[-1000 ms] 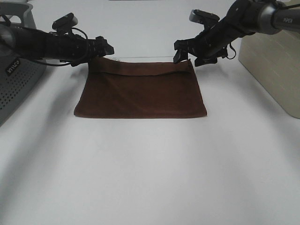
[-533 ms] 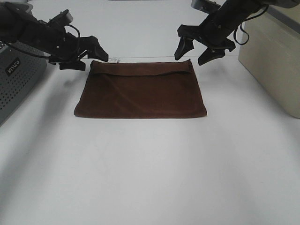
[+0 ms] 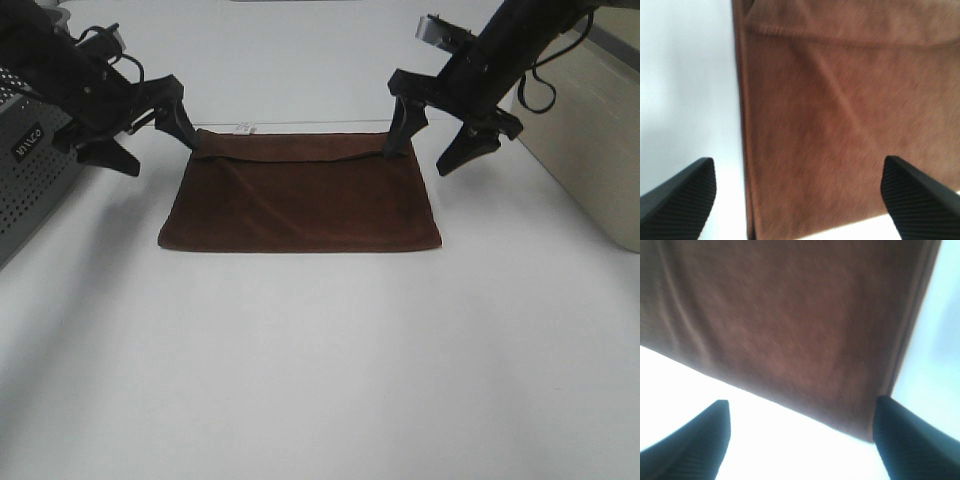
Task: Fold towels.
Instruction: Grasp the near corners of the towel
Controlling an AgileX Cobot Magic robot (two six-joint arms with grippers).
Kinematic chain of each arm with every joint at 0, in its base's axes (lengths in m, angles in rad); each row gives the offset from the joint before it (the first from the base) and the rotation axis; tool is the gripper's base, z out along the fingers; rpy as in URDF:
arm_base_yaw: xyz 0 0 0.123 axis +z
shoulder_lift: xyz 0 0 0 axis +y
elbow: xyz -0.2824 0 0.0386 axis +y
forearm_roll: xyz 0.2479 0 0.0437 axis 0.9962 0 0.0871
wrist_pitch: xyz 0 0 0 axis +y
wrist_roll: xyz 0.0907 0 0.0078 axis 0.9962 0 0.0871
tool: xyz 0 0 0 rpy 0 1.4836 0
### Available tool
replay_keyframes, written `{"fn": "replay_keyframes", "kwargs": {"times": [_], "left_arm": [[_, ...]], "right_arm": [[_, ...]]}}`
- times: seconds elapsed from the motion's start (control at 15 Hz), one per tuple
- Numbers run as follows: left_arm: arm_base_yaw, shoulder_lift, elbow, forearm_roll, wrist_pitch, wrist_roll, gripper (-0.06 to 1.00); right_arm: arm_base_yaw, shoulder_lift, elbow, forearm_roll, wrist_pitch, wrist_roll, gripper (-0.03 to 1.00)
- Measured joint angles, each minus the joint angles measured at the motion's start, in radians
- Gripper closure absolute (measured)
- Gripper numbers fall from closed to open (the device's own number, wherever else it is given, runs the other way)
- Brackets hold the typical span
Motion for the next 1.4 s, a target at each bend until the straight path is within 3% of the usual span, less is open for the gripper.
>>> {"fn": "replay_keyframes", "kwargs": {"times": [0.27, 0.53, 0.93, 1.13, 1.4], "left_arm": [[-0.001, -0.005, 0.113, 0.005, -0.028, 0.0, 0.1], [-0.039, 0.001, 0.113, 0.005, -0.098, 0.0, 0.1], [-0.06, 0.064, 0.113, -0.021, -0.104, 0.002, 0.14], [-0.073, 0.076, 0.112, -0.041, -0.112, 0.002, 0.32], [-0.077, 0.088, 0.112, -0.008, -0.095, 0.003, 0.86]], "right_arm": [[0.0, -0.045, 0.214, 0.033, -0.12, -0.022, 0.23], [0.001, -0.045, 0.229, 0.035, -0.156, -0.056, 0.23], [0.001, 0.03, 0.229, 0.052, -0.194, -0.102, 0.23], [0.001, 0.058, 0.221, 0.092, -0.203, -0.108, 0.34], [0.002, 0.069, 0.221, 0.077, -0.249, -0.106, 0.77]]}}
